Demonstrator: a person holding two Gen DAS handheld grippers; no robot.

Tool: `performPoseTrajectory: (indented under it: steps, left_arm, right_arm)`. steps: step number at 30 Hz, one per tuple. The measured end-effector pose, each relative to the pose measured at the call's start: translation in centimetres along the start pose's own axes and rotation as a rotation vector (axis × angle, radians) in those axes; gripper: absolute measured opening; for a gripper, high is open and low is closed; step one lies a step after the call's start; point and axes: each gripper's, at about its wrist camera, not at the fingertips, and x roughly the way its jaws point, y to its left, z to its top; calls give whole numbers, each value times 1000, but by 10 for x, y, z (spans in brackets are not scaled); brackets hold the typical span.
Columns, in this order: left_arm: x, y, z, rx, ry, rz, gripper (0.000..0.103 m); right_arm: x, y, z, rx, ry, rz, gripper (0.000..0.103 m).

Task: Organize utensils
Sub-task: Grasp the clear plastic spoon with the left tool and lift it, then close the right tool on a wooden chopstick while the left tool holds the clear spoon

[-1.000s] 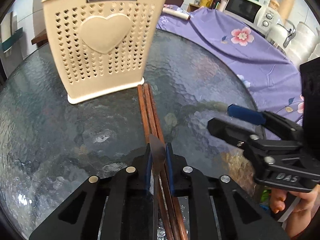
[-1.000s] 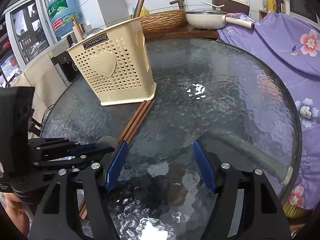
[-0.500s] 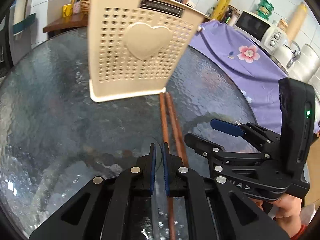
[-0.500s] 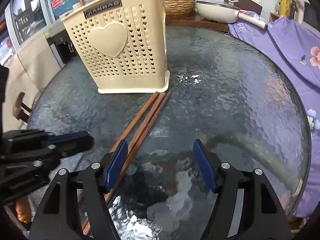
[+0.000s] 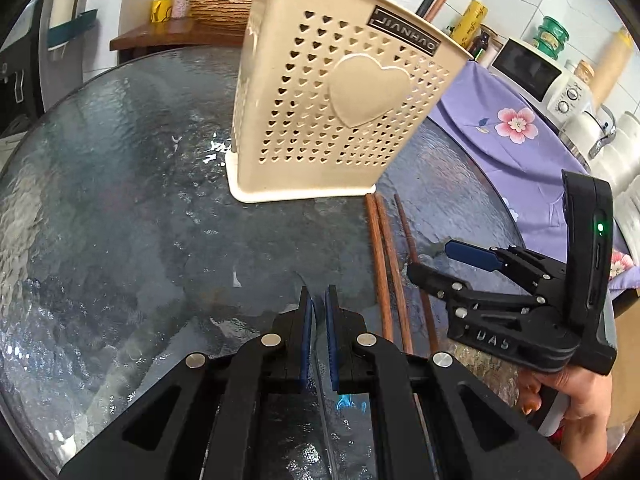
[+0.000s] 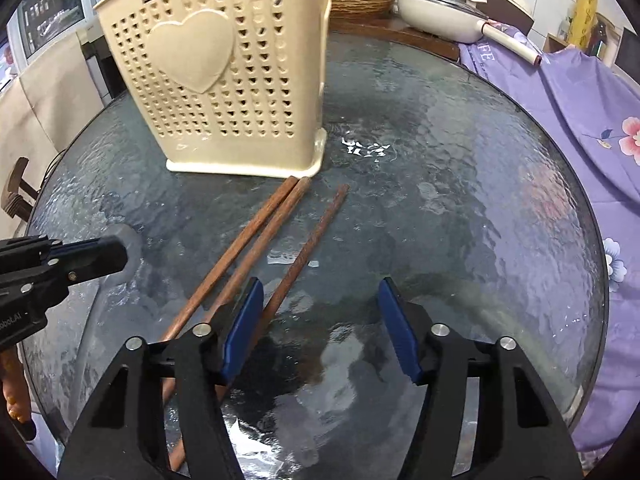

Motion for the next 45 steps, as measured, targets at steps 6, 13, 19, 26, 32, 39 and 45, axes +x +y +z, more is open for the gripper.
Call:
performPoseTrajectory:
  steps: [6,13,19,26,32,39,45]
  left_arm:
    - [-5,8,0,-8,-9,26,18]
    - [-16,18,-1,-3,-28,92,41]
    - [-18,9,-2,38,-9,129,44]
    - [1,-4,-4,66,52,179,45]
    - [12,-9,-3,84,67,211,45]
    - [19,-15,3,107,79,232,34]
    - [21,-17,7,122,81,233,33]
  right_arm:
    - [6,-3,16,-14,26,-2,39]
    - [16,-4,34,-23,48,5,19]
    - [17,2,39,-71,66,22,13]
    - [8,13,26,-124,87,46,12]
    - [6,17,21,-136,90,44,12]
    - [10,19,27,-129,108,36,11]
    - [10,24,28,-132,107,37,8]
